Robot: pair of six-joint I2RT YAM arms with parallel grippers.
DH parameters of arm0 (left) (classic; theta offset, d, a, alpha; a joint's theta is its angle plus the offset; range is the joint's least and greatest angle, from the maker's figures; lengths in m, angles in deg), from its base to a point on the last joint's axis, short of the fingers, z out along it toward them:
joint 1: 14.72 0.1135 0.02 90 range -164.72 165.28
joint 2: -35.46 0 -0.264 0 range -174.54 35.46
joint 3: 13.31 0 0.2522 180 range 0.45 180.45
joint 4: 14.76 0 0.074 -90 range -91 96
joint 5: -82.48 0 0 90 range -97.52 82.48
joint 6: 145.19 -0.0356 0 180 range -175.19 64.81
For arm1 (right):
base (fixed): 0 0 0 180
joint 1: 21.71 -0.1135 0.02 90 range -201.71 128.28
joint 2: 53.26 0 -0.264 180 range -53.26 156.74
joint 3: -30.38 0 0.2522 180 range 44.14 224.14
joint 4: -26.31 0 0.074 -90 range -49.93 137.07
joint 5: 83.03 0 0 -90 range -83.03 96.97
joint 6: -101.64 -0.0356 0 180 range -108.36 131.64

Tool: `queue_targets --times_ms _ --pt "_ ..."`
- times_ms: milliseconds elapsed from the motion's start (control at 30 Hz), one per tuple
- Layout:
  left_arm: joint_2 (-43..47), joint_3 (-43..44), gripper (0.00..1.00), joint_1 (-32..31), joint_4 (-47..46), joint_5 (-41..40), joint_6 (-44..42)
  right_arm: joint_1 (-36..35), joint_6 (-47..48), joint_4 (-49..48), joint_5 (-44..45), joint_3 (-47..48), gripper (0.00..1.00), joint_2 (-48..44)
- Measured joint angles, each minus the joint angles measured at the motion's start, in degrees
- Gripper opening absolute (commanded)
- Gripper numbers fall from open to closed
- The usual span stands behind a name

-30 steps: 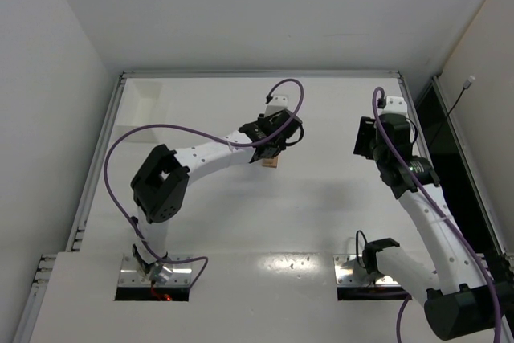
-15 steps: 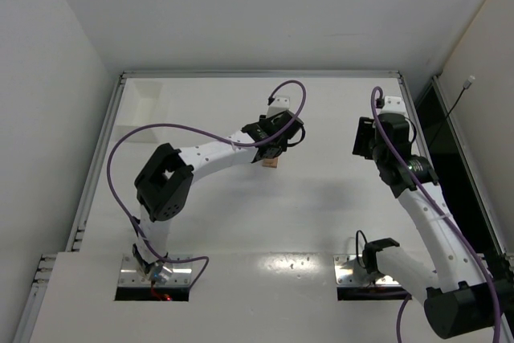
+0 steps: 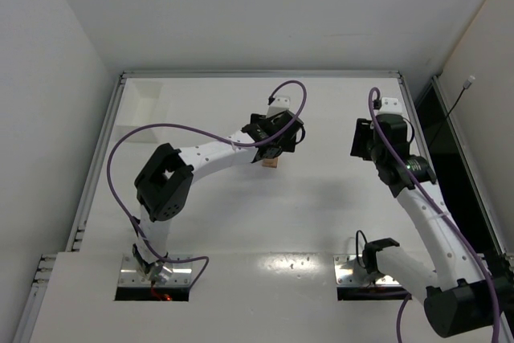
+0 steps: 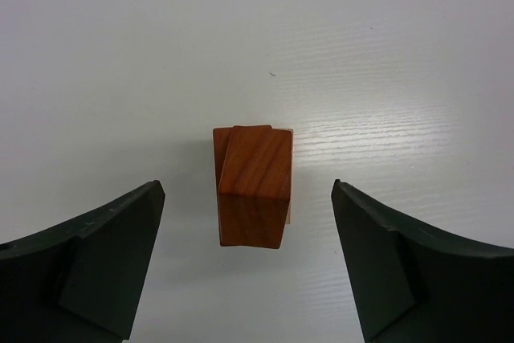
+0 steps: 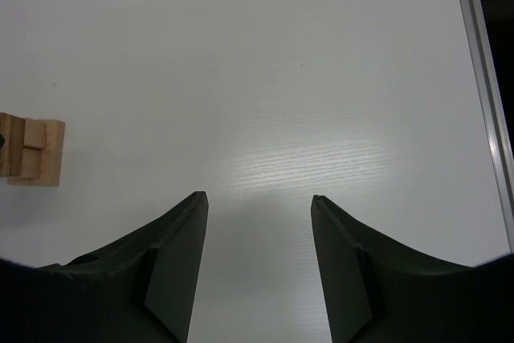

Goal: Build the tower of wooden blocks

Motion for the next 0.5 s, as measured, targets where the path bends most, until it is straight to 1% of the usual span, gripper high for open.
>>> queue_targets --times_ms 100,267,300,500 --pt "0.00 0.00 0.83 0.00 -0.02 -0.02 -0.11 0.00 0.00 0.00 -0.07 -0.11 0.51 0.31" --pt "0.00 0.00 0.73 0.00 -0.39 0.02 -0.24 0.00 0.00 -0.35 -0.68 -0.13 0.51 0.72" --pt "0.00 0.00 0.73 0.04 -0.39 0.13 -0.22 0.00 0.00 -0.52 -0.83 -0.13 0.51 0.72" --pt "-0.13 0.00 0.66 1.31 -0.52 1.42 -0.42 0.00 0.00 -1.05 -1.07 -0.15 0.51 0.98"
